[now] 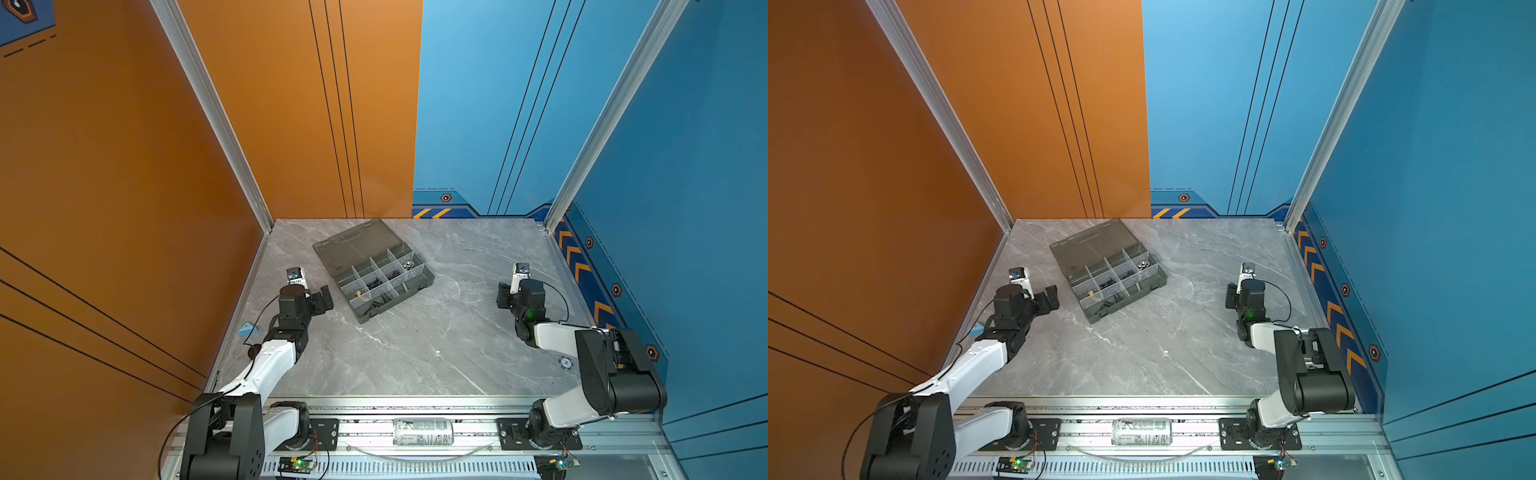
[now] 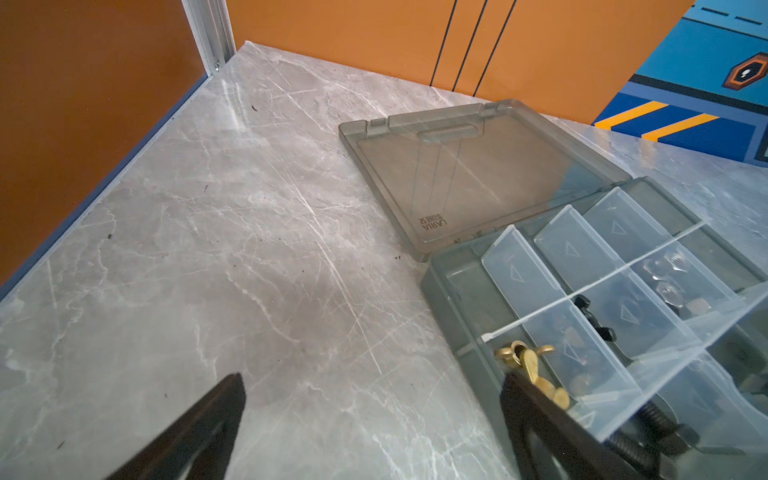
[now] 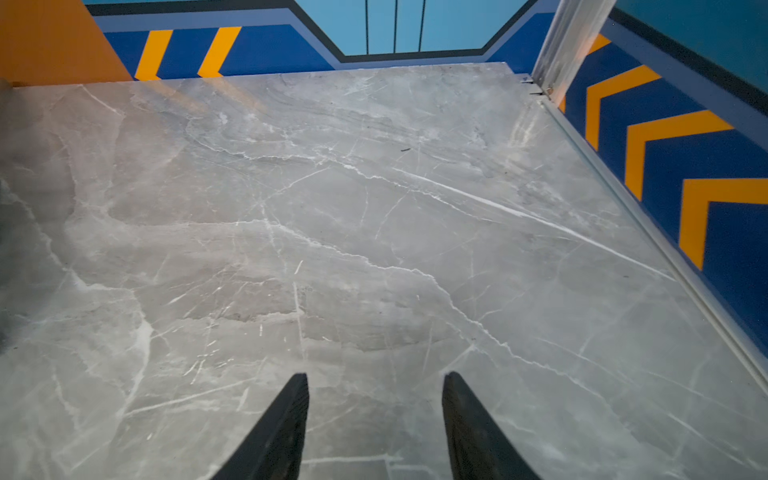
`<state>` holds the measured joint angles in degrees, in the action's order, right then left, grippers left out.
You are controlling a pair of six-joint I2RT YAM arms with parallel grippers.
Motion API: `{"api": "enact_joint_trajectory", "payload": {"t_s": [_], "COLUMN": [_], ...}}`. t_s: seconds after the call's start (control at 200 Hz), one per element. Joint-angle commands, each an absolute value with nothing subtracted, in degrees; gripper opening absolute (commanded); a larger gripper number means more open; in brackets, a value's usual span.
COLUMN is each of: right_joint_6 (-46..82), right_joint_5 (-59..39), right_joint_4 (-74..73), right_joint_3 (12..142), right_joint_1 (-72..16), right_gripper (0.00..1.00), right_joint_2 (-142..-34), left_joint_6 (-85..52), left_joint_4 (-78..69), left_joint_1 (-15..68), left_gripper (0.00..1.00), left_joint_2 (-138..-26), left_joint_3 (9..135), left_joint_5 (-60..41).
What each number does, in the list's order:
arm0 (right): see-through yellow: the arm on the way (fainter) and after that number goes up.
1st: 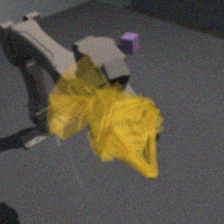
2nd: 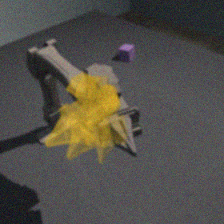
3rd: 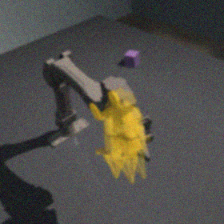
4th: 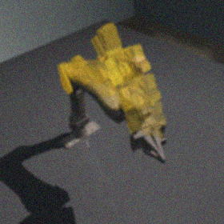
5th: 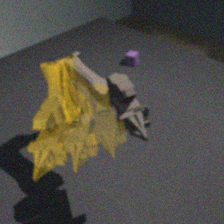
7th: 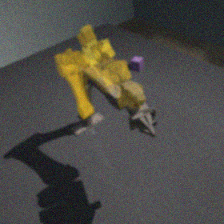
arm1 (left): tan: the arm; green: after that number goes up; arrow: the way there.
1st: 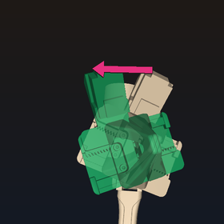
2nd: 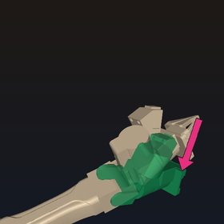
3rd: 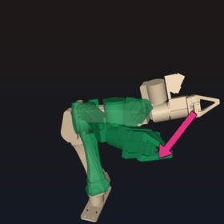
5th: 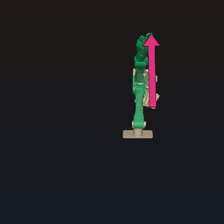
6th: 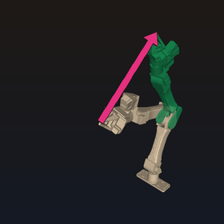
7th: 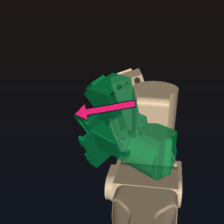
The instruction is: Sort the screws and nuts into containers
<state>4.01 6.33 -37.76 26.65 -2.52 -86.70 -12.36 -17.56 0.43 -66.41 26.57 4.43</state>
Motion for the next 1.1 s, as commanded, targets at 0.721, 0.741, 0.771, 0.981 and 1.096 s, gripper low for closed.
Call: {"api": "enact_joint_trajectory", "payload": {"t_s": [0.721,0.741,0.771,0.981,1.096], "right_joint_6": [3.52,3.55,3.54,3.57,3.47], "right_joint_5": [10.81,10.81,10.75,10.79,10.75], "right_joint_4": [-49.44,-49.4,-49.4,-49.42,-49.4], "right_joint_3": [21.8,21.8,21.82,21.8,21.8], "right_joint_1": [-2.28,-2.26,-2.28,-2.28,-2.28], "right_gripper": [0.84,0.84,0.84,0.94,1.0], "right_joint_2": [-87.63,-87.63,-87.62,-87.62,-87.62], "left_joint_6": [-3.54,-3.24,-2.48,1.03,0.71], "left_joint_4": [-39.93,-41.18,-41.66,-57.84,-57.17], "left_joint_1": [-0.94,-0.69,-0.08,4.47,4.74], "left_gripper": [0.98,0.98,0.98,0.98,0.98], "left_joint_2": [-84.45,-85.04,-85.57,-89.51,-90.03], "left_joint_3": [25.93,25.7,25.65,19.05,20.02], "left_joint_5": [9.2,9.07,9.18,16.22,18.46]}}
